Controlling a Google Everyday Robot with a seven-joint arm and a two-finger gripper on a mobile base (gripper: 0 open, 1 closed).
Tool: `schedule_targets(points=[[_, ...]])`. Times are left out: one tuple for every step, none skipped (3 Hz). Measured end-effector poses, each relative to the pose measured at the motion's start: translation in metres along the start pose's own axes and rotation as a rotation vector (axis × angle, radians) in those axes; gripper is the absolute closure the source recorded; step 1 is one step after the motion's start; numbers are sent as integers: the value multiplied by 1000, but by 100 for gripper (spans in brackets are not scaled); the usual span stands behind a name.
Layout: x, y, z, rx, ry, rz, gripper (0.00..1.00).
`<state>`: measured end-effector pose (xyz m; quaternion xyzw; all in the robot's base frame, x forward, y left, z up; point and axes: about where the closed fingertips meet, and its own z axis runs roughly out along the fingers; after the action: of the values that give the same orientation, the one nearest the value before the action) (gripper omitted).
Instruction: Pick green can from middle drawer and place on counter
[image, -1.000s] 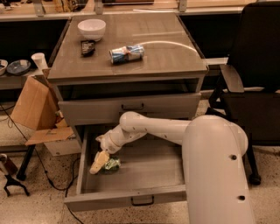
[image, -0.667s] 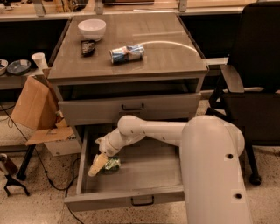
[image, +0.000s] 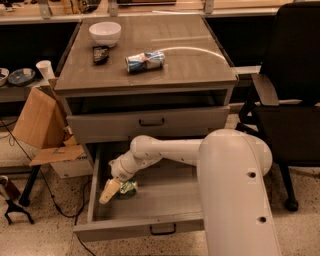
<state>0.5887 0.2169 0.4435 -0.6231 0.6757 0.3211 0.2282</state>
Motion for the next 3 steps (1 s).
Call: schedule_targets(points=[[7,-4,3,5,11,-29,0],[34,-4,-10,47,10,-25,0],[66,2,-23,97,10,-13,0]])
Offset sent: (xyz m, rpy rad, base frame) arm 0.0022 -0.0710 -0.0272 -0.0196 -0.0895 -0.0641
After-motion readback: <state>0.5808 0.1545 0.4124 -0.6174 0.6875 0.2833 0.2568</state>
